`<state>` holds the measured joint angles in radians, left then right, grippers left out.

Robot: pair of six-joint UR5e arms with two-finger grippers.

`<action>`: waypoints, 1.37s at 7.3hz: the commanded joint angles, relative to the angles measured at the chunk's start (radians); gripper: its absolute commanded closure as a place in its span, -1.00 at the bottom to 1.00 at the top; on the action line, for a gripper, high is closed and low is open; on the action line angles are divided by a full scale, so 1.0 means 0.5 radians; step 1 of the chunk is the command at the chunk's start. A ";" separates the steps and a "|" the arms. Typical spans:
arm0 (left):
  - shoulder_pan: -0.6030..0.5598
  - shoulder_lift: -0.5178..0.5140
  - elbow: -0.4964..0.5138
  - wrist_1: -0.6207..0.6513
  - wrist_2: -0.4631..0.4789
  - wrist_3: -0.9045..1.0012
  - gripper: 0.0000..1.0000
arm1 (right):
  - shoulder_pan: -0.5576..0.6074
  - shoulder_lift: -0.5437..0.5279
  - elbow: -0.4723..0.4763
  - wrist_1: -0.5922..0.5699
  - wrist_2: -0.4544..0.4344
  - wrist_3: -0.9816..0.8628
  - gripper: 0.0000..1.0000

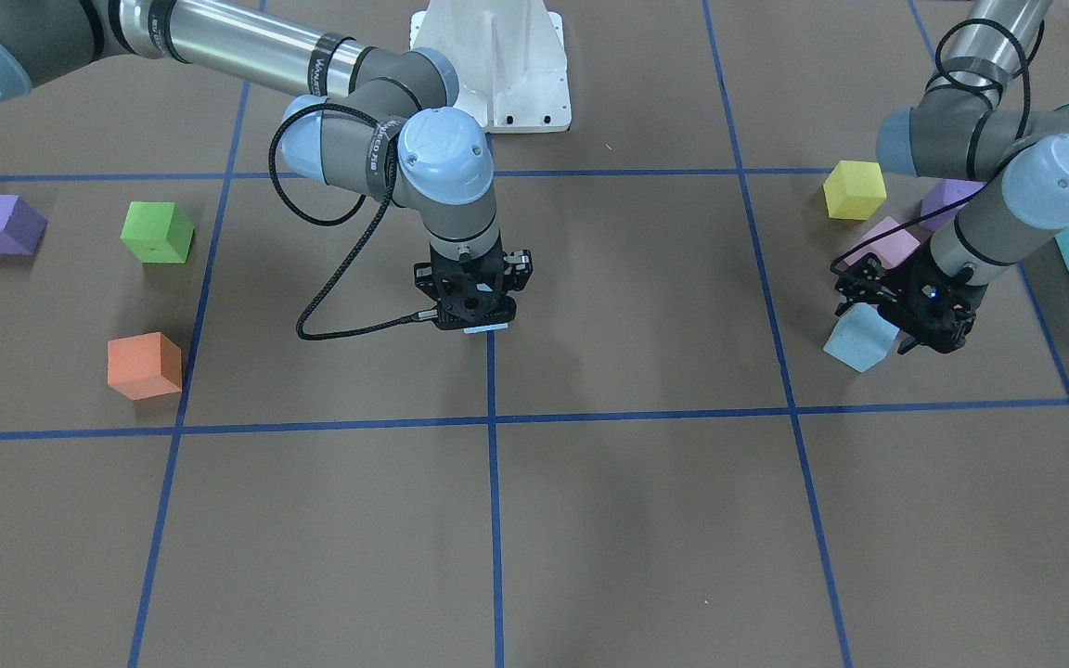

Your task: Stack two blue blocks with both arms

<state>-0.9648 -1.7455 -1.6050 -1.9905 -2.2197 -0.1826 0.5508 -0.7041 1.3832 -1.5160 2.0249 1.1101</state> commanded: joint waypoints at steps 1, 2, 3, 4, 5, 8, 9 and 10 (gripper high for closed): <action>0.000 0.000 0.001 0.002 0.000 0.000 -0.93 | -0.003 0.049 -0.085 0.016 0.000 0.035 0.14; 0.000 0.000 0.001 -0.001 0.000 0.000 -0.93 | -0.006 0.049 -0.085 0.019 -0.003 0.035 0.14; 0.000 0.000 0.001 -0.001 0.000 0.000 -0.93 | -0.006 0.052 -0.085 0.016 -0.006 0.035 -0.11; 0.000 -0.003 0.001 0.002 0.000 0.000 -0.93 | -0.006 0.052 -0.085 0.016 -0.006 0.035 -0.71; 0.000 -0.003 0.004 -0.001 0.000 0.000 -0.93 | -0.003 0.058 -0.079 0.001 0.000 0.035 -0.99; 0.006 -0.013 0.022 0.002 0.000 -0.003 -0.94 | 0.143 0.040 0.114 -0.182 0.100 -0.035 -1.00; 0.006 -0.013 0.025 0.002 0.000 0.000 -0.94 | 0.223 0.028 0.215 -0.299 0.168 -0.063 -1.00; 0.006 -0.016 0.041 -0.001 0.000 0.000 -0.94 | 0.288 -0.073 0.367 -0.333 0.193 -0.149 -1.00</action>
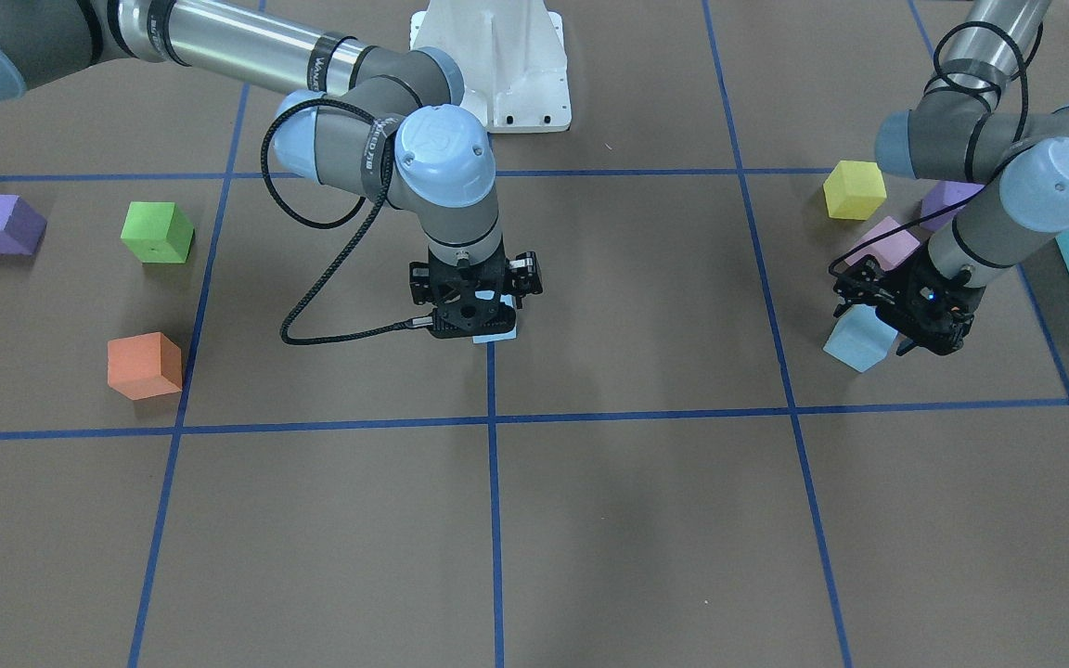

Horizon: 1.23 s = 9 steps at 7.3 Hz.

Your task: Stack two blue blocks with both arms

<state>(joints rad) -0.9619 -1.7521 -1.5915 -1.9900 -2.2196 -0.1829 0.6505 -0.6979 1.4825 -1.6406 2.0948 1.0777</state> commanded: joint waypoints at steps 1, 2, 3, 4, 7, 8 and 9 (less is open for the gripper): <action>0.003 -0.006 0.044 -0.002 0.000 0.001 -0.94 | 0.171 -0.208 0.274 -0.087 0.099 -0.182 -1.00; 0.003 -0.009 0.054 -0.002 0.003 0.001 -0.94 | 0.254 -0.285 0.323 -0.087 0.121 -0.301 -1.00; 0.009 -0.015 0.075 -0.008 0.003 0.004 -0.93 | 0.306 -0.343 0.336 -0.087 0.145 -0.357 -1.00; 0.021 -0.063 0.124 -0.014 0.006 0.004 -0.93 | 0.361 -0.353 0.342 -0.087 0.158 -0.418 -1.00; 0.037 -0.052 0.155 -0.021 0.003 0.004 -0.68 | 0.631 -0.551 0.342 -0.103 0.167 -0.926 -1.00; 0.037 -0.052 0.155 -0.021 0.003 0.004 -0.54 | 0.699 -0.598 0.342 -0.103 0.170 -1.028 -1.00; 0.037 -0.061 0.155 -0.018 0.003 0.004 -0.41 | 0.754 -0.629 0.336 -0.127 0.173 -1.087 -1.00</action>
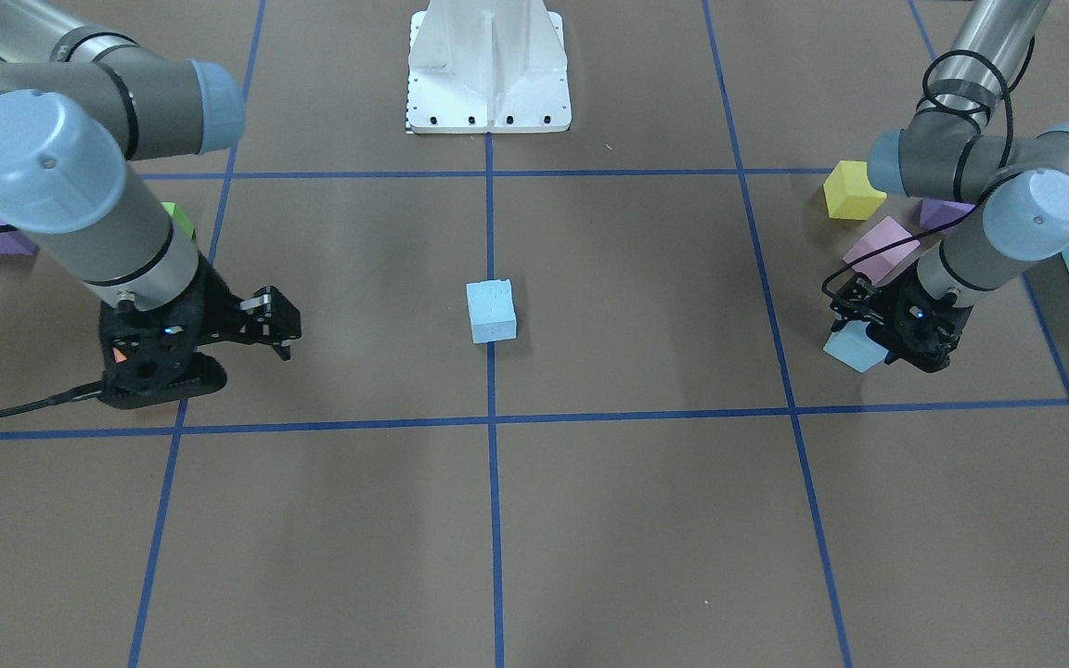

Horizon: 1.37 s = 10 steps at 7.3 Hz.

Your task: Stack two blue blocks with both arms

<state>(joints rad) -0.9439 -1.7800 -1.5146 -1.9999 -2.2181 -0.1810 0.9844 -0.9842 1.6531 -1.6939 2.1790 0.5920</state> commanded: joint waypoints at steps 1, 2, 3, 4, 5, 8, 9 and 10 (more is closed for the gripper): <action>0.001 -0.035 -0.014 0.011 -0.015 -0.003 -0.38 | 0.166 -0.102 -0.011 -0.042 0.005 -0.268 -1.00; 0.001 -0.063 -0.011 0.018 -0.018 -0.006 -0.30 | 0.227 -0.145 -0.026 -0.042 0.002 -0.388 -1.00; 0.001 -0.097 -0.035 0.018 -0.046 -0.015 -0.28 | 0.255 -0.148 -0.066 -0.042 -0.002 -0.432 -1.00; -0.005 -0.219 -0.069 0.091 -0.146 -0.052 -0.28 | 0.295 -0.154 -0.088 -0.042 -0.002 -0.466 -1.00; -0.008 -0.396 -0.167 0.349 -0.187 -0.164 -0.28 | 0.332 -0.194 -0.106 -0.042 -0.017 -0.539 -1.00; 0.150 -0.762 -0.281 0.634 -0.175 -0.627 -0.28 | 0.537 -0.314 -0.207 -0.036 -0.008 -0.928 -1.00; 0.254 -0.842 -0.275 0.634 -0.154 -0.747 -0.28 | 0.617 -0.344 -0.256 -0.027 -0.002 -1.042 -1.00; 0.383 -0.940 -0.251 0.634 -0.020 -0.867 -0.28 | 0.718 -0.378 -0.327 -0.018 0.004 -1.183 -1.00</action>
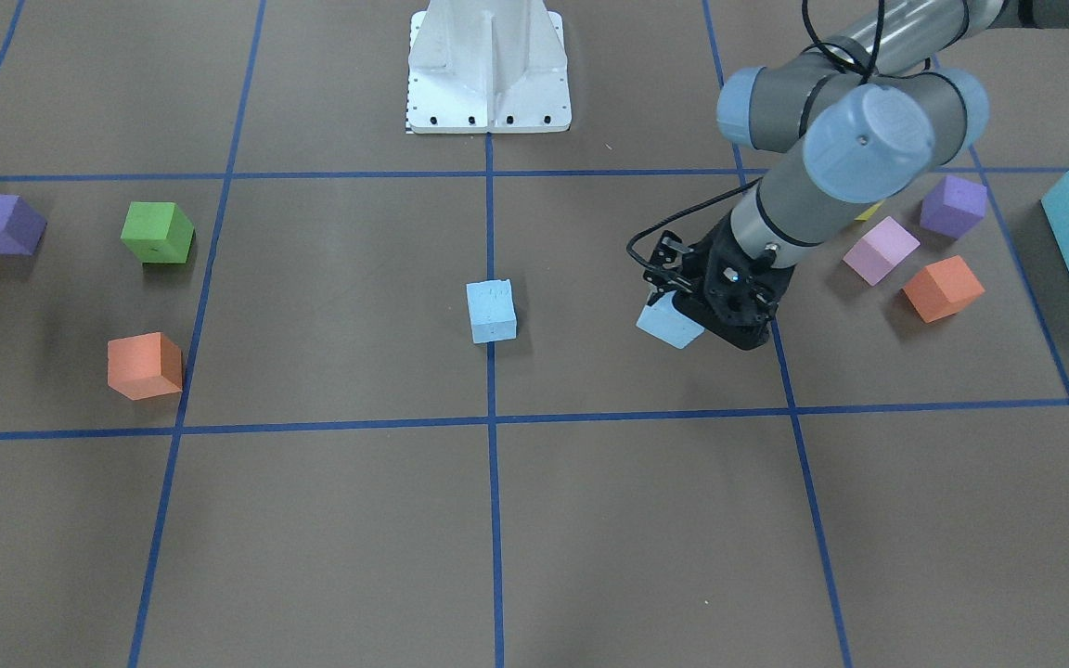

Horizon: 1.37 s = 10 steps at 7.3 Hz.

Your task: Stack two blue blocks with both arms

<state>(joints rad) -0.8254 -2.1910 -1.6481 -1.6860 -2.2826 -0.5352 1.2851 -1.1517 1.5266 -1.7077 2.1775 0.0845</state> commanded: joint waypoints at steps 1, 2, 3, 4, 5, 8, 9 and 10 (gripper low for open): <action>0.233 -0.195 0.041 0.010 0.162 -0.257 -0.28 | 0.218 -0.053 -0.141 0.013 0.035 -0.263 -1.00; 0.303 -0.265 0.093 0.007 0.178 -0.328 -0.28 | 0.288 -0.056 -0.208 0.013 0.075 -0.322 -1.00; 0.386 -0.366 0.196 0.007 0.302 -0.386 -0.28 | 0.326 -0.080 -0.243 0.013 0.081 -0.338 -1.00; 0.420 -0.392 0.219 0.004 0.325 -0.411 -0.28 | 0.347 -0.123 -0.246 0.016 0.100 -0.344 -0.99; 0.433 -0.437 0.243 0.003 0.343 -0.460 -0.28 | 0.381 -0.169 -0.249 0.016 0.121 -0.411 -1.00; 0.451 -0.545 0.409 -0.015 0.430 -0.576 -0.26 | 0.409 -0.175 -0.283 0.099 0.100 -0.442 -0.99; 0.460 -0.542 0.406 -0.012 0.439 -0.616 -0.25 | 0.409 -0.179 -0.286 0.132 0.091 -0.439 -0.99; 0.476 -0.539 0.409 -0.012 0.439 -0.665 -0.25 | 0.409 -0.179 -0.289 0.139 0.091 -0.439 -0.99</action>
<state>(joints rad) -0.5956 -2.4607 -1.4464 -1.6921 -2.0658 -0.8389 1.4887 -1.2402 1.3842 -1.6472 2.2248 -0.1349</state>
